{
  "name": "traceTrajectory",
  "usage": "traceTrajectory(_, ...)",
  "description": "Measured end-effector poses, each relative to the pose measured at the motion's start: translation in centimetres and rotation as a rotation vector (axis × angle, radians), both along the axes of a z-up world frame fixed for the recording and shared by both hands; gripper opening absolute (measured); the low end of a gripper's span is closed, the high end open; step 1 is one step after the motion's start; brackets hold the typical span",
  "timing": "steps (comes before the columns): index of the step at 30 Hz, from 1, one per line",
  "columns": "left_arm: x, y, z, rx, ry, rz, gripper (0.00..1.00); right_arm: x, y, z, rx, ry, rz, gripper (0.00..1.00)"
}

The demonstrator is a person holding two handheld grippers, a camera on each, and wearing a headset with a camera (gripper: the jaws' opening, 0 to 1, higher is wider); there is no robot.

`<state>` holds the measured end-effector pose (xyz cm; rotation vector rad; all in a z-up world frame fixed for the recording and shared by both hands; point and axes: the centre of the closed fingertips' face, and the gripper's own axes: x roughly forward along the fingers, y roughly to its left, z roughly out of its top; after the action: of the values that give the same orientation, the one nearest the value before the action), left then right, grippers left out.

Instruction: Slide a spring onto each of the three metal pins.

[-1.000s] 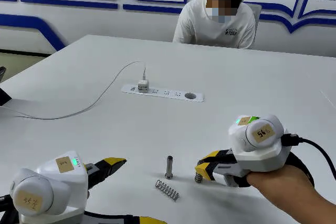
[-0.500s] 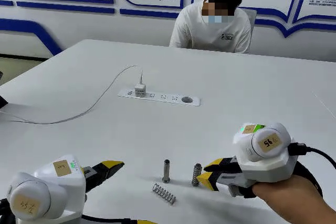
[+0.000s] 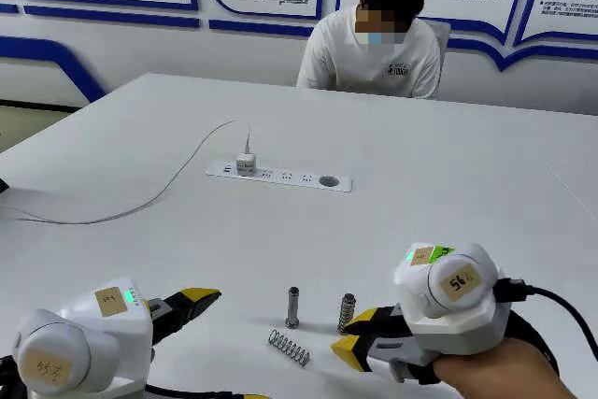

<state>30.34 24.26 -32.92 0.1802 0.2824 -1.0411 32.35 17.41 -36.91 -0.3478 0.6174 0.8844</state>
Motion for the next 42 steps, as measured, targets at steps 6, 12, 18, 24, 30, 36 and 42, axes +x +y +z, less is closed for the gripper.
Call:
traceTrajectory(6,0.0,0.0,0.0,0.0,-0.002,0.001,0.91,-0.1,1.5,-1.0,-0.007,0.015,0.033,0.16)
traceTrajectory(12,0.1,0.1,-0.1,0.004,0.001,0.005,0.91,0.1,2.3,-1.7,-0.006,0.027,0.038,0.16)
traceTrajectory(18,0.1,0.0,-0.1,0.004,0.001,0.006,0.91,0.3,2.7,-2.7,-0.009,0.039,0.036,0.16)
traceTrajectory(24,0.1,0.0,-0.2,0.006,0.004,0.007,0.91,0.5,2.9,-3.1,-0.012,0.04,0.032,0.15)
traceTrajectory(30,0.1,0.1,-0.3,0.01,0.006,0.008,0.91,0.7,2.8,-3.3,-0.008,0.043,0.024,0.15)
traceTrajectory(36,0.0,0.0,-0.3,0.011,0.006,0.007,0.91,0.7,2.8,-3.2,-0.015,0.03,0.033,0.12)
traceTrajectory(42,-0.1,0.0,-0.3,0.014,0.007,0.004,0.91,0.5,2.7,-2.2,-0.017,0.012,0.045,0.12)
